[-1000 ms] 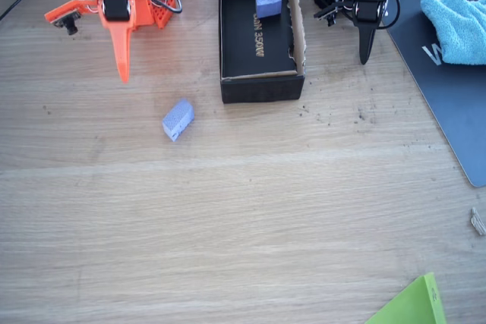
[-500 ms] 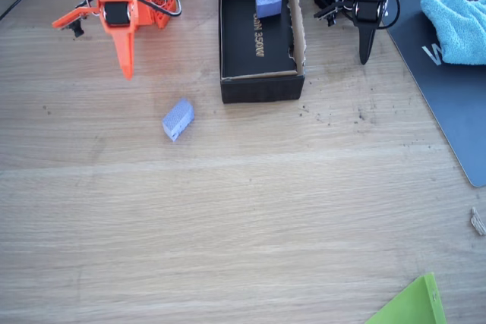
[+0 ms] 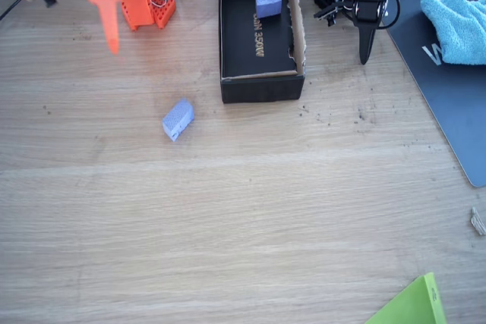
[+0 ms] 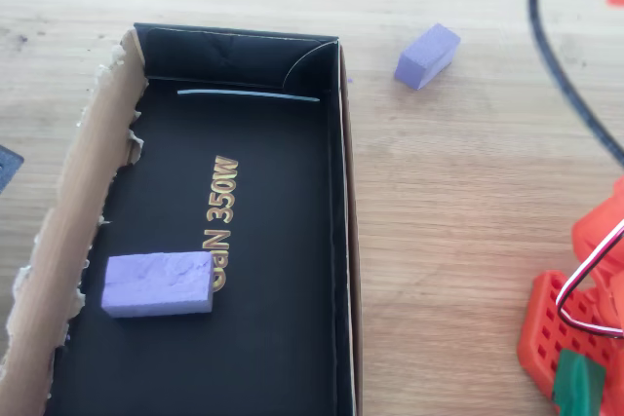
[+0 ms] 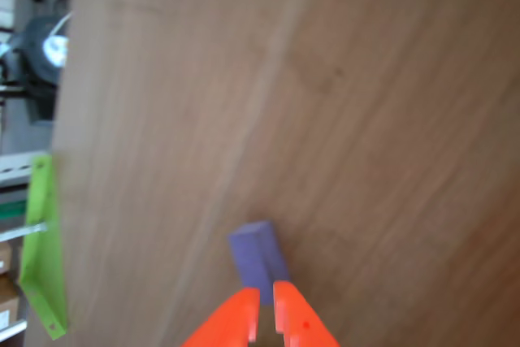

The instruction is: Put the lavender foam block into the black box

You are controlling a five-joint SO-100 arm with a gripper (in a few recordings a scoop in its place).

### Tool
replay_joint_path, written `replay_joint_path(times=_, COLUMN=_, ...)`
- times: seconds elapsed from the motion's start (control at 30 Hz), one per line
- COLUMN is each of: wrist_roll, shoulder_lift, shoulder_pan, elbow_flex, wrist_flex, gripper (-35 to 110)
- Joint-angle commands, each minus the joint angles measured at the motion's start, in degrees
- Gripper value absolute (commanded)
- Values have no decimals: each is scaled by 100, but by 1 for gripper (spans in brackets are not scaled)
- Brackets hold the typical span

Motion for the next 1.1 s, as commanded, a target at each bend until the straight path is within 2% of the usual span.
replay_joint_path(times=0.0, wrist_roll=-62, shoulder_lift=202, shoulder_pan=-70, elbow_flex=-158, wrist_flex=-44, gripper=0)
replay_joint_path(times=0.3, wrist_roll=-167, shoulder_lift=62, shoulder_pan=299, elbow_flex=53, wrist_flex=-738, gripper=0)
replay_joint_path(times=0.57, wrist_roll=334, shoulder_lift=-105, shoulder_pan=563, elbow_flex=-220, wrist_flex=369, gripper=0)
replay_joint_path(times=0.73, wrist_roll=703, shoulder_lift=-527, shoulder_pan=378, elbow_flex=-791, wrist_flex=1046, gripper=0)
replay_joint_path(times=0.9, wrist_roll=554, shoulder_lift=-545, shoulder_pan=237, elbow_flex=-870, wrist_flex=519, gripper=0)
replay_joint_path(times=1.07, wrist_roll=729, shoulder_lift=-457, shoulder_pan=-325, elbow_flex=-659, wrist_flex=510, gripper=0)
